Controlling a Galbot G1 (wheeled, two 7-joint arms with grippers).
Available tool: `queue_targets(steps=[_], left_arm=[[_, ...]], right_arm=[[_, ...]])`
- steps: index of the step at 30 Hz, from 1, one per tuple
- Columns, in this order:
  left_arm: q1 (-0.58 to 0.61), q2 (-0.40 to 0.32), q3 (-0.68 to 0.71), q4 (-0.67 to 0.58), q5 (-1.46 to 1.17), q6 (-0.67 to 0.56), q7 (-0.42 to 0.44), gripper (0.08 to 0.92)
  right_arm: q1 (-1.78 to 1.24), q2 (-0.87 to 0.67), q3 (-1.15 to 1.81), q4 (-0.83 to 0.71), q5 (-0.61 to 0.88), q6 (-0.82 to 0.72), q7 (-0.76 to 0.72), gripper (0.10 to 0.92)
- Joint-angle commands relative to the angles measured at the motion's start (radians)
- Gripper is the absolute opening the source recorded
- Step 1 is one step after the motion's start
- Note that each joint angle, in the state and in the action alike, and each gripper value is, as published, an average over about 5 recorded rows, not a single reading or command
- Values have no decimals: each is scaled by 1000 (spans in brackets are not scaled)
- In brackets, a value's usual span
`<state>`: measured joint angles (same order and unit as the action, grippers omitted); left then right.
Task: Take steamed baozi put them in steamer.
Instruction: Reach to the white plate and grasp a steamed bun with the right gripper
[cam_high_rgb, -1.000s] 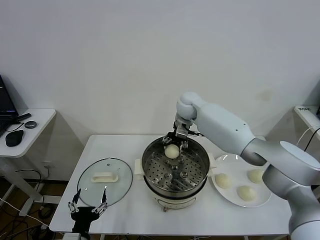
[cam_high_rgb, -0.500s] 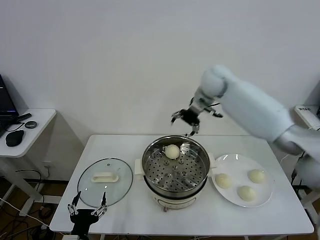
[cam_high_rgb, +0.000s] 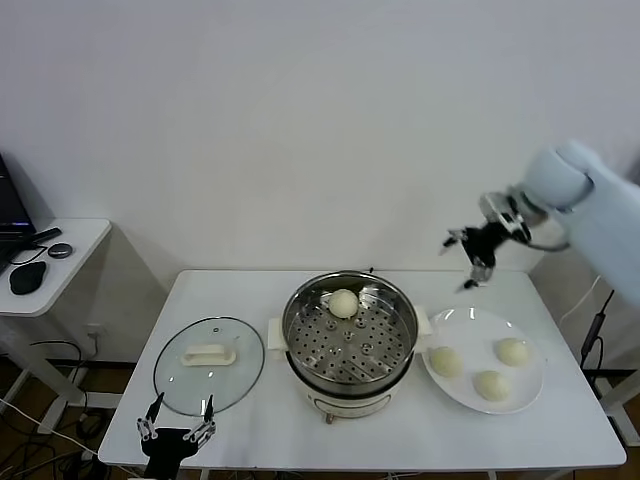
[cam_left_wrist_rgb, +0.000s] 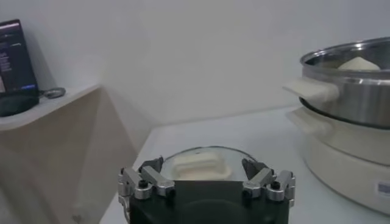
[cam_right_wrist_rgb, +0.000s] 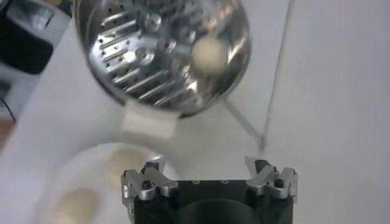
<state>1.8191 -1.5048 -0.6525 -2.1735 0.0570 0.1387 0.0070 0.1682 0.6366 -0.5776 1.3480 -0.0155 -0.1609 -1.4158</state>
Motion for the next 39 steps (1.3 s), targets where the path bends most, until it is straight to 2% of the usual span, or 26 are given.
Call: queue_targets(steps=[1,5,12,39], left_arm=[[15,0,-3,-2,-6,2,1,823],[25,-4,-5,-1,-3,1,0,823],[26,1,-8,4,2,1,3,823],[6,7,-11,35,1,-2,9,823]], right_arm=[[-307,-136,117,143,-129,-200,24,823],[-316,-67,80,114,-218,-156,18,823],[-348,37,75,63,-290,-140,48,823],[-472,174,192,-93,-405,-138,130,823]])
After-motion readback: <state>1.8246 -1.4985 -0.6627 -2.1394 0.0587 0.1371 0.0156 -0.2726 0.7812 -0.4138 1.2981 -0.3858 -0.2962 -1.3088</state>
